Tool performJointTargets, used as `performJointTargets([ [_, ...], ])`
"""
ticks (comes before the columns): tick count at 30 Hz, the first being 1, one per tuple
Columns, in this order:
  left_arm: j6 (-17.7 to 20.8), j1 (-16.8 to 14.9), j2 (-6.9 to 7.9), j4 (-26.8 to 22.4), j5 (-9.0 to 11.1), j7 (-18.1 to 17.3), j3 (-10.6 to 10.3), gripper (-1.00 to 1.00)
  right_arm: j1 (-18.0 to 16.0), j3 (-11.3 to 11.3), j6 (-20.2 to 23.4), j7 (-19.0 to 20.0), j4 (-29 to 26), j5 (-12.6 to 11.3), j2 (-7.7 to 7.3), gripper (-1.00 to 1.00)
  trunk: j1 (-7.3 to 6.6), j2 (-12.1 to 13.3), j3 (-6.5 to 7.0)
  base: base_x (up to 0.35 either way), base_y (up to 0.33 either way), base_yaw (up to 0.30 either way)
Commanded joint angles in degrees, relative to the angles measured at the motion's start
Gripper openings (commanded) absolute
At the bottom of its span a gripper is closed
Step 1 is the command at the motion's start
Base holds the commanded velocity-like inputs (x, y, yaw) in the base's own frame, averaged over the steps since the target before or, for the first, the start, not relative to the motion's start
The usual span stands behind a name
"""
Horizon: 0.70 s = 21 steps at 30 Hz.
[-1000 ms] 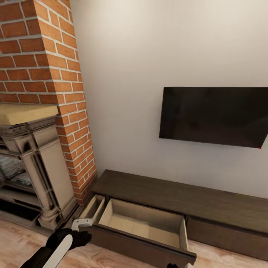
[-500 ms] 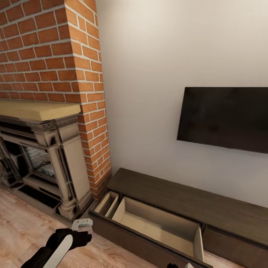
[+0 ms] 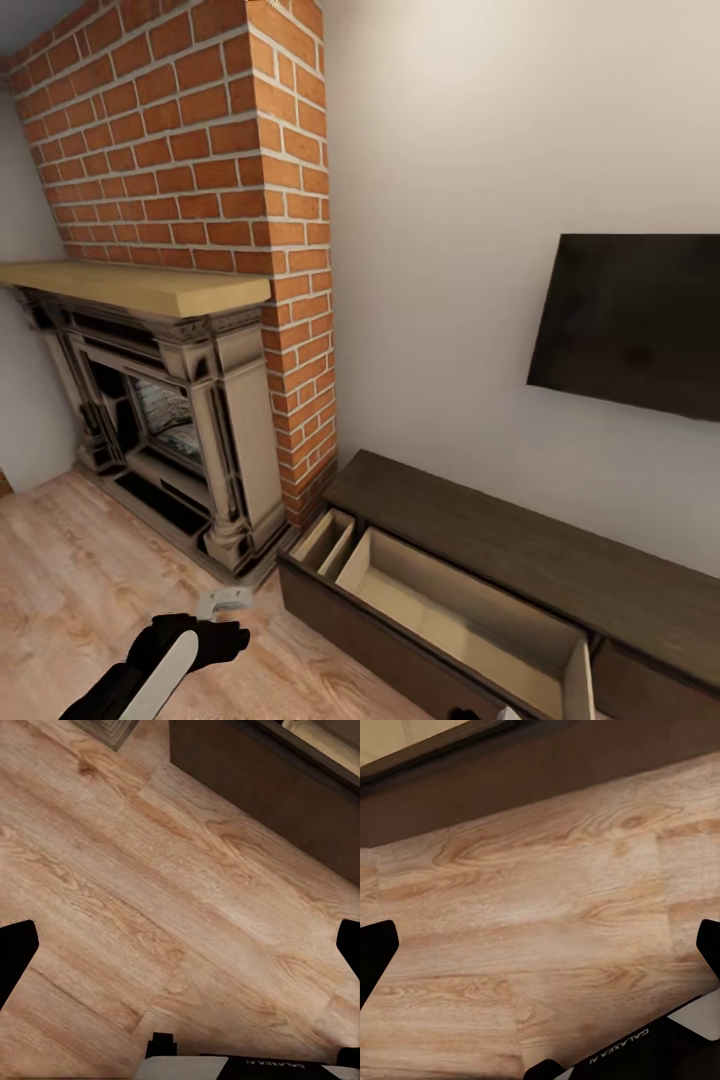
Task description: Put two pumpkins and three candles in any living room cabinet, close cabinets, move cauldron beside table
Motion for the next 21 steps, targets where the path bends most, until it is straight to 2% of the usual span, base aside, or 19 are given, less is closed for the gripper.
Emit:
performJointTargets([
  [1, 0.04, -0.09, -0.04, -0.01, 0.56, 0.59, -0.19, 1.0, 0.01, 0.25, 0.27, -0.43, -0.2, -0.27, -0.02, 1.0, 0.02, -0.08, -0.1, 0.0, 0.0, 0.292],
  [17, 0.02, -0.09, -0.2, 0.05, 0.6, 0.59, -0.19, 1.0, 0.01, 0.3, 0.27, -0.44, -0.2, -0.24, -0.02, 1.0, 0.02, -0.08, -0.1, 0.0, 0.0, 0.292],
  [21, 0.02, -0.09, -0.2, 0.05, 0.61, 0.56, -0.19, 1.0, 0.01, 1.15, 0.27, -0.52, -0.2, -0.27, -0.02, 1.0, 0.02, -0.08, -0.1, 0.0, 0.0, 0.292],
])
